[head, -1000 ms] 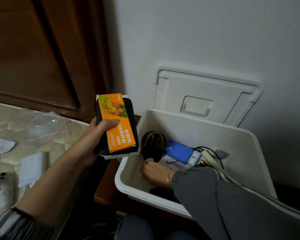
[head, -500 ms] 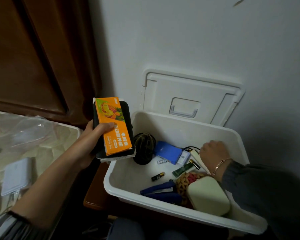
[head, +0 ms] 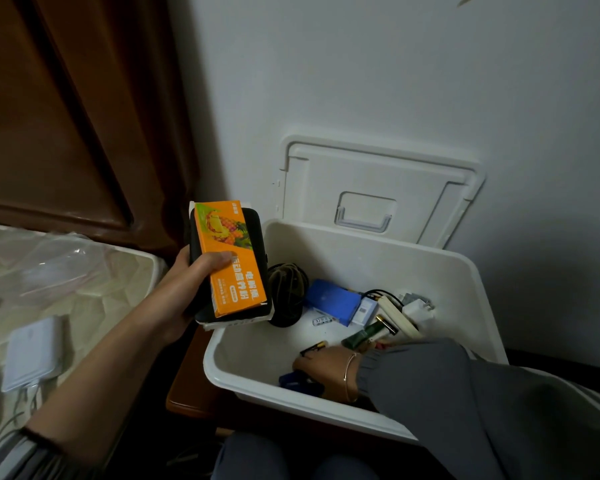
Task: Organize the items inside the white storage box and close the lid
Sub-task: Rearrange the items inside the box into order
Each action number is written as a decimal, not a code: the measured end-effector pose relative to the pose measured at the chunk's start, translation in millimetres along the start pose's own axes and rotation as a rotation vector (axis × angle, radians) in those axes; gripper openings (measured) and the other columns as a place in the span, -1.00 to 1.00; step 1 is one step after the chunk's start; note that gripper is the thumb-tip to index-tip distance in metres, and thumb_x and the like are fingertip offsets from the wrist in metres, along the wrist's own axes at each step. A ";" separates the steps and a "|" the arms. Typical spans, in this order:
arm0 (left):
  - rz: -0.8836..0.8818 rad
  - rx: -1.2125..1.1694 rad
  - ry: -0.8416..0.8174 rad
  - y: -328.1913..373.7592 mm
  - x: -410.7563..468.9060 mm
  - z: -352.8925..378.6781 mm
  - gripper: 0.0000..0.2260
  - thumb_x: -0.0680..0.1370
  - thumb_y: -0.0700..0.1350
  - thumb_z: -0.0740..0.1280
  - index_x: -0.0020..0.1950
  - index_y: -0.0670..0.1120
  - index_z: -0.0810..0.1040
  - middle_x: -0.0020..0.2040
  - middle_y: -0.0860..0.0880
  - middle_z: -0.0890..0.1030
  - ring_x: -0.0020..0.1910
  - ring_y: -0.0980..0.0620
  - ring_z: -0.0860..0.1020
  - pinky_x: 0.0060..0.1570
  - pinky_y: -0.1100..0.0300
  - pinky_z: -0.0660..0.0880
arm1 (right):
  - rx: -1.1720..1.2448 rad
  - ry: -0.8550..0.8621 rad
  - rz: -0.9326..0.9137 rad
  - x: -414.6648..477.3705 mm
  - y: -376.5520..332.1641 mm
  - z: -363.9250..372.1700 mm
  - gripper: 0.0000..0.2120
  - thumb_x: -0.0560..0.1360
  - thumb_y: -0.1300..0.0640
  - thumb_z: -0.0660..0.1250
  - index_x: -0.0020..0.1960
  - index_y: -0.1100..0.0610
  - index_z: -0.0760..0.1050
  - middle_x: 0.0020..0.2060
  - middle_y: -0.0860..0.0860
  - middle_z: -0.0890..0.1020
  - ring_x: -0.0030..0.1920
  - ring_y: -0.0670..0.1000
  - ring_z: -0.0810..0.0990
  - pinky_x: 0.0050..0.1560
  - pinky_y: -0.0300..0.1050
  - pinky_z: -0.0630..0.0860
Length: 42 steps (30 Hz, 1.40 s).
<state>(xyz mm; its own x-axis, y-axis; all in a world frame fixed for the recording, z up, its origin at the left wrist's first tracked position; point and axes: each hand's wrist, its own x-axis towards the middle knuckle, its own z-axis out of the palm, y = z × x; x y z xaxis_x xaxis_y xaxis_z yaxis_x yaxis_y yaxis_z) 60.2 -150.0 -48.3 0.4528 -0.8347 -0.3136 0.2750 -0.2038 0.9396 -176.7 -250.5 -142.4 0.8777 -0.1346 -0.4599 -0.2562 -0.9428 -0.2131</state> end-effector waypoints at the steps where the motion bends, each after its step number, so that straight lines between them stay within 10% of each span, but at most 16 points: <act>1: -0.002 -0.001 -0.004 -0.4 -0.2 1.2 -0.27 0.26 0.14 0.49 0.39 0.08 0.33 0.04 0.00 0.69 -0.05 -0.02 0.69 -0.21 0.13 0.59 | -0.016 -0.005 -0.002 -0.6 0.1 -2.1 -0.62 0.47 0.03 0.35 0.20 0.21 0.41 0.09 0.19 0.52 0.06 0.22 0.52 0.01 0.07 0.50; 13: -0.001 0.045 -0.040 -1.8 -3.4 10.8 -0.17 0.16 0.18 0.54 0.37 0.09 0.31 -0.01 0.03 0.70 -0.07 -0.02 0.69 -0.28 0.19 0.61 | -0.003 0.244 0.332 -71.3 56.0 -55.8 -0.64 0.36 -0.01 0.36 0.13 0.03 0.43 0.03 0.03 0.58 0.03 0.09 0.55 -0.03 -0.10 0.47; 21: 0.012 0.116 -0.052 2.6 -4.3 12.1 -0.12 0.09 0.19 0.60 0.34 0.17 0.29 -0.04 0.04 0.70 -0.11 0.02 0.69 -0.32 0.22 0.60 | -0.230 0.040 0.806 -108.4 103.5 -36.4 -0.54 0.45 -0.10 0.33 0.27 0.05 0.35 0.18 0.04 0.49 0.19 0.09 0.47 0.17 -0.01 0.40; 29: 0.022 0.225 -0.010 18.8 -14.4 17.3 -0.30 0.23 0.09 0.45 0.32 0.13 0.26 0.02 0.00 0.62 -0.25 0.10 0.68 -0.45 0.32 0.54 | -0.040 0.153 0.084 -38.5 36.5 -17.4 -0.48 0.49 -0.21 0.23 0.35 0.04 0.37 0.27 0.02 0.47 0.25 0.08 0.41 0.23 0.03 0.31; 42: -0.021 0.192 0.048 27.4 -23.5 -14.0 -0.25 0.19 0.13 0.47 0.36 0.10 0.35 0.00 0.01 0.70 -0.10 -0.02 0.69 -0.29 0.16 0.60 | 0.048 0.177 0.077 41.4 -0.4 50.4 -0.72 0.51 0.13 0.26 0.14 0.26 0.36 0.07 0.26 0.43 -0.08 0.27 0.54 -0.32 -0.01 0.28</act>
<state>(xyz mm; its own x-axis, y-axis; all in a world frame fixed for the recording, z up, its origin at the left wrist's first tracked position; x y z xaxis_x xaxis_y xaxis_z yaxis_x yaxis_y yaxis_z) 69.0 -128.8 -17.1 0.4898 -0.8048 -0.3353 0.1198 -0.3189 0.9402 -160.6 -240.4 -204.8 0.9109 -0.2615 -0.3190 -0.3411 -0.9125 -0.2259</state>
